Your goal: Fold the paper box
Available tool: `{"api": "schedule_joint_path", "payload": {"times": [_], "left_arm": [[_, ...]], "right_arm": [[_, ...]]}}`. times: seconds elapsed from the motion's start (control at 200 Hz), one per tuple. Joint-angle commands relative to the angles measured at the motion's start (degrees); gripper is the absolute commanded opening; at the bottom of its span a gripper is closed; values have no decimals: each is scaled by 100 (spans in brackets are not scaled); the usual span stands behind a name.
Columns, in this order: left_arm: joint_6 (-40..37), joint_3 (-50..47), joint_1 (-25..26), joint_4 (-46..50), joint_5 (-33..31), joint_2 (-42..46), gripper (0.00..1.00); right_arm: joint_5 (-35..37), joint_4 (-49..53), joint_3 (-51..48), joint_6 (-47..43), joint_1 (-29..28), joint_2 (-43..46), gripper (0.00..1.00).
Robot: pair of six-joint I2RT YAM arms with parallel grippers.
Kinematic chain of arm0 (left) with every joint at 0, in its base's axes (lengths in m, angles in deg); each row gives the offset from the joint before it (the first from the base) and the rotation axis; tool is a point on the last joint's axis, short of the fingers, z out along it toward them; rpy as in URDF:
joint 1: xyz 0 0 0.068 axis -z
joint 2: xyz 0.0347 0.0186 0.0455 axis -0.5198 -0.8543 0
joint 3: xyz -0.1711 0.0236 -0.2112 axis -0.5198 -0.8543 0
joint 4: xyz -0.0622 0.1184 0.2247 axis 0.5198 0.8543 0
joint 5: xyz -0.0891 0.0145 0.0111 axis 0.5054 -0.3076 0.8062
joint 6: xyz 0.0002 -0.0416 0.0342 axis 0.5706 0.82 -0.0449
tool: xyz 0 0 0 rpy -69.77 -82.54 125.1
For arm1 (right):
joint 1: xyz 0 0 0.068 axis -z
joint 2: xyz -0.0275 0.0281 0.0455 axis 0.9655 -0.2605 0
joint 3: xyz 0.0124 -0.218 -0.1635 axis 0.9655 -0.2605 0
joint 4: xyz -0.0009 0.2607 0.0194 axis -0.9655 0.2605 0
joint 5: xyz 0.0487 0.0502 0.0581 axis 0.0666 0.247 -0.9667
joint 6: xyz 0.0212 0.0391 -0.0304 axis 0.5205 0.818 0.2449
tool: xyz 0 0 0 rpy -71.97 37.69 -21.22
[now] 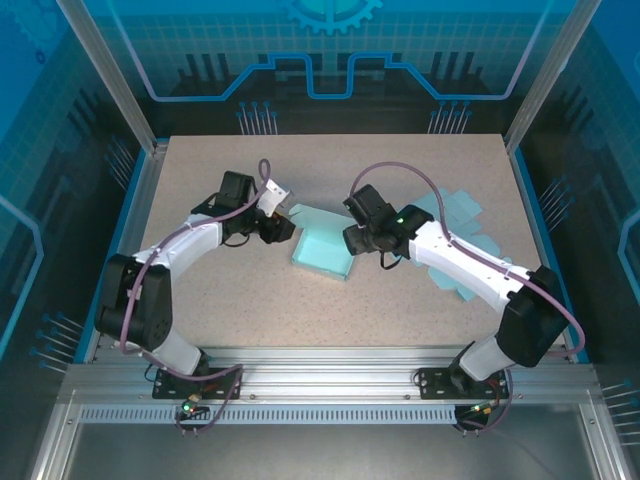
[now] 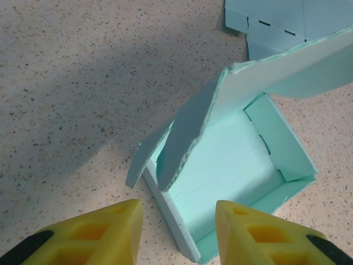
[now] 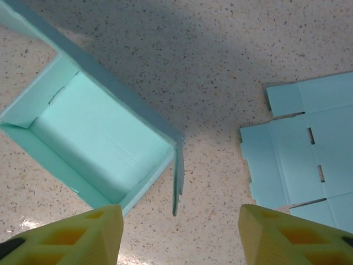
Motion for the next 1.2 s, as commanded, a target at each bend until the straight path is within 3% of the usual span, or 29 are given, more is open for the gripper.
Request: {"api": "schedule_joint_path", "payload": {"times": [0.0,0.415,0.515,0.725,0.8,0.865,1.071,1.191], "left_arm": [[9,244,134,-137,177,-108,38],[92,524,281,-194,-254,-470,30],[91,499,281,-225,-449,-436,42],[51,459,281,-363,-753,-407,43],[53,491,263,-427,-860,-433,56],[52,534,246,-472,-907,-449,62],[73,617,158,-475,-851,-422,64],[76,707,158,-417,-602,-577,60]], "right_arm": [[-236,-10,230,2,50,-177,56],[-143,-27,362,45,116,-713,45],[-106,-80,336,70,120,-758,44],[-69,-166,276,106,179,-785,41],[-77,-177,262,114,199,-785,41],[-78,-169,261,107,208,-777,41],[-96,-212,209,102,225,-707,41],[-113,-244,191,94,234,-705,40]]}}
